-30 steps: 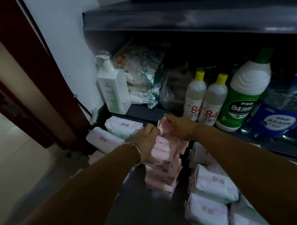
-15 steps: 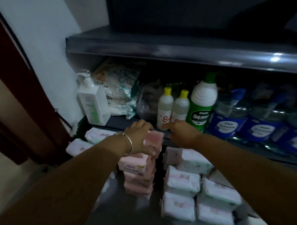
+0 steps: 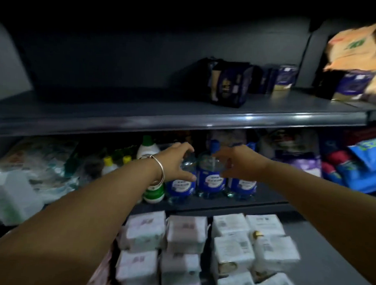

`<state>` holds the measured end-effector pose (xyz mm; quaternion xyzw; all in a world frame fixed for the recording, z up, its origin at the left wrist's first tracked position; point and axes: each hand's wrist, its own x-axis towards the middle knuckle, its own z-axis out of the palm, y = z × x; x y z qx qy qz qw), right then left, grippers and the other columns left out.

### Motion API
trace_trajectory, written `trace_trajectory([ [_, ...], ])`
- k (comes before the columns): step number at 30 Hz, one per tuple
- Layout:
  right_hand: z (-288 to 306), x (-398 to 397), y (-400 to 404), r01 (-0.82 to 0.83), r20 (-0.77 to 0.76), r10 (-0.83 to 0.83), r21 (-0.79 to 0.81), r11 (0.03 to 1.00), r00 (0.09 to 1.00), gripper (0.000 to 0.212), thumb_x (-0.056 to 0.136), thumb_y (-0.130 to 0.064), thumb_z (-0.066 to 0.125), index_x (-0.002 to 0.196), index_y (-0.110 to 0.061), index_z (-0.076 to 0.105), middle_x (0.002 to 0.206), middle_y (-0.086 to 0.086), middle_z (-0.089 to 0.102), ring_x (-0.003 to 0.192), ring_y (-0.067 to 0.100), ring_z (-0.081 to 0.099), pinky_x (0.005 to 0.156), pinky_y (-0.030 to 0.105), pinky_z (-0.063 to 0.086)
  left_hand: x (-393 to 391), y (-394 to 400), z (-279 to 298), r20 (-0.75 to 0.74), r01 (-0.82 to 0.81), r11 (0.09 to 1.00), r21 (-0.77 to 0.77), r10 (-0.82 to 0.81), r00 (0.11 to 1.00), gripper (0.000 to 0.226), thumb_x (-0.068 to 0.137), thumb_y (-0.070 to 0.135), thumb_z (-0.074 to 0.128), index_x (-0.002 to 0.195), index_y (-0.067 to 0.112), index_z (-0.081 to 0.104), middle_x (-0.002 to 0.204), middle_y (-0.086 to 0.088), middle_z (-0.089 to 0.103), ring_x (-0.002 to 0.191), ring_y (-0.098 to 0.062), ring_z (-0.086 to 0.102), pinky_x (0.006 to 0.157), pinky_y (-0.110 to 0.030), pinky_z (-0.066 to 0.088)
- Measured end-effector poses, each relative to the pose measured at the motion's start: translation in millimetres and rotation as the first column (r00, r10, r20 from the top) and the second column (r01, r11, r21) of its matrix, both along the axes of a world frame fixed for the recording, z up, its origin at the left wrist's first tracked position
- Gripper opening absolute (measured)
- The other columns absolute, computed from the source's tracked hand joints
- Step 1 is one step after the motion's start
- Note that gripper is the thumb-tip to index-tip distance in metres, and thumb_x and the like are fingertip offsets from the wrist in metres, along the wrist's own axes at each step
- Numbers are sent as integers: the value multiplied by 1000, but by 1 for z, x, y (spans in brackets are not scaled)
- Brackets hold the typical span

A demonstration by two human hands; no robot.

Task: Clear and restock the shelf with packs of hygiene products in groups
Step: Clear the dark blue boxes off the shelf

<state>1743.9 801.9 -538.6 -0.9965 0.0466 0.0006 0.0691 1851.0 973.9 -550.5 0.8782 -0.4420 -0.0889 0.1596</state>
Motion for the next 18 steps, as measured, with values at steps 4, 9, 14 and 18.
trace_trajectory([
  [4, 28, -23, -46, 15, 63, -14, -23, 1000, 998, 46, 85, -17, 65, 129, -7, 56, 123, 10, 63, 111, 27, 58, 90, 26, 40, -21, -44, 35, 5, 13, 997, -76, -12, 1000, 75, 77, 35, 74, 138, 18, 33, 133, -4, 40, 116, -18, 49, 95, -29, 43],
  [9, 55, -27, -80, 59, 141, -60, 13, 998, 988, 47, 84, -19, 67, 129, -8, 55, 121, 12, 63, 112, 30, 58, 95, 38, 46, -28, -70, 67, 55, -20, 994, -109, 26, 998, 68, 81, 35, 70, 136, 18, 34, 133, -5, 40, 115, -19, 49, 101, -34, 43],
  [14, 77, -3, -95, 78, 132, -75, -15, 997, 988, 57, 87, -22, 65, 138, -11, 44, 130, 8, 58, 114, 24, 57, 97, 30, 43, -15, -77, 82, 90, -55, 980, -192, 73, 993, 69, 81, 34, 70, 137, 16, 35, 136, -5, 39, 124, -19, 44, 105, -31, 37],
  [18, 92, 16, -108, 114, 185, -106, -33, 993, 977, 54, 88, -28, 64, 136, -11, 47, 128, 9, 58, 116, 24, 55, 97, 30, 43, 1, -82, 93, 110, -93, 967, -239, 123, 986, 72, 81, 38, 69, 139, 17, 32, 140, -6, 34, 128, -21, 39, 108, -36, 36],
])
